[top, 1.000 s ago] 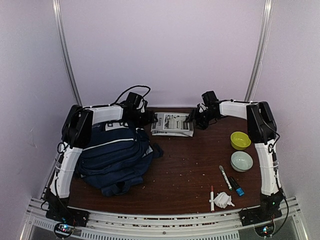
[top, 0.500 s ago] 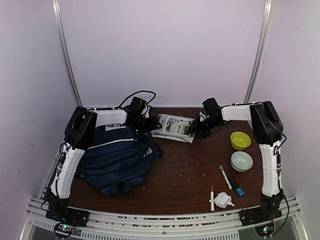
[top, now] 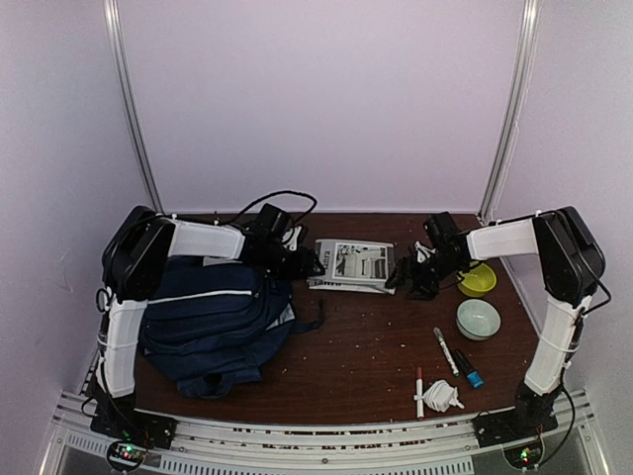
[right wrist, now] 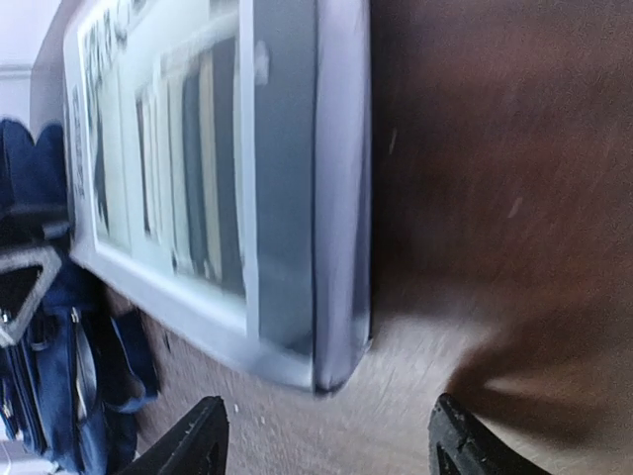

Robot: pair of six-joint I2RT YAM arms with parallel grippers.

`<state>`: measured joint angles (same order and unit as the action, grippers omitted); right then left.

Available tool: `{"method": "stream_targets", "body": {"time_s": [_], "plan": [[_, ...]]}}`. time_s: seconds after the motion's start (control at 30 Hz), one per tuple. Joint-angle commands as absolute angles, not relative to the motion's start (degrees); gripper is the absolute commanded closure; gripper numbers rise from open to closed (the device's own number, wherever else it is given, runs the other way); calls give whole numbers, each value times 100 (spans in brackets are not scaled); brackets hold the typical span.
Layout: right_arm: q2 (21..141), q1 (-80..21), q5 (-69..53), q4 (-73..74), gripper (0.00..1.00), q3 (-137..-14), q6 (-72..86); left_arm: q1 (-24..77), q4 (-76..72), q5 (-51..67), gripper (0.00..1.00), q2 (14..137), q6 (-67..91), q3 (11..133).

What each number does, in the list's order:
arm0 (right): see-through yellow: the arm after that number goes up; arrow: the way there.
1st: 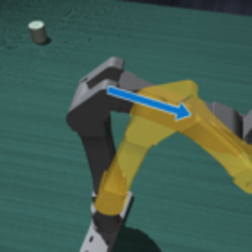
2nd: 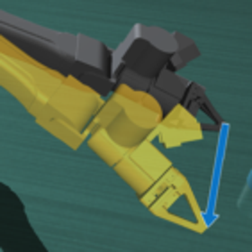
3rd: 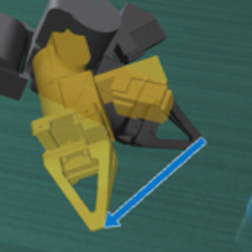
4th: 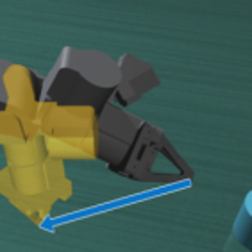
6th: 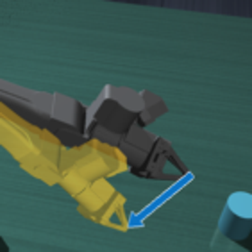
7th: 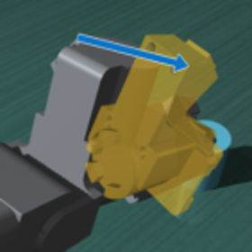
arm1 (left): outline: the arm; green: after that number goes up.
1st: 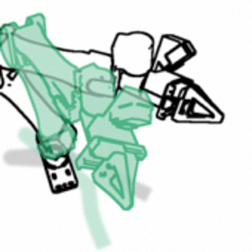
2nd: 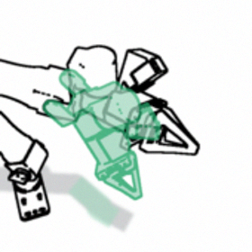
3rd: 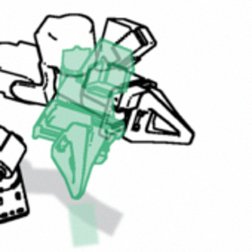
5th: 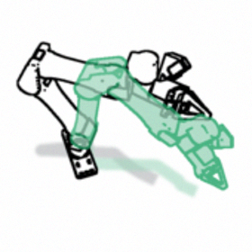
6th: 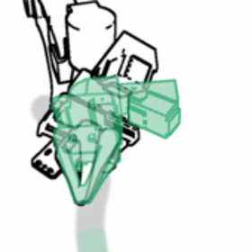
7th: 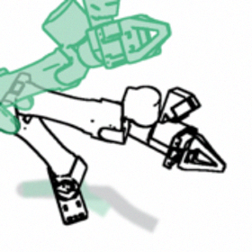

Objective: Pack the student bag
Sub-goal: Move the book to the center of the board, then pick up the book at the center of the board.

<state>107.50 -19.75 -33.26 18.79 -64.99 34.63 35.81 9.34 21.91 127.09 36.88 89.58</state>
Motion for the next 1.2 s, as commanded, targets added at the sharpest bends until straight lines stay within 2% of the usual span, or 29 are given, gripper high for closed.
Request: {"method": "stream_targets", "body": {"time_s": [0.0,0.1,0.2,0.4,0.67,0.83,0.9,1.03,1.17], "plan": [[11148,-1808,-2894,2145,28,-7590,3193,3313,1119,2139,36,12831,3499,9506],[11641,-1784,-3030,2382,26,-8200,3194,3191,1007,1950,35,12881,3565,9490],[11989,-1793,-3594,1969,26,-8173,3525,3134,923,1949,35,13074,3720,9506],[12367,-1835,-3974,1501,26,-8264,3945,3242,1095,1919,36,13533,3742,9940],[12128,-2091,-4595,1011,33,-8380,4340,3409,975,2429,36,13758,3751,10266],[11717,-2202,-4662,957,35,-8291,4388,3563,470,2794,40,13446,3695,10093],[11534,-2248,-4644,867,35,-8070,4439,3720,404,2728,46,13206,3380,10028],[10998,-2308,-4628,326,35,-7269,4670,3814,112,3019,64,12929,3400,9770],[10284,-2371,-4386,418,35,-6461,4555,3835,251,3196,73,12707,3559,9287]]}}
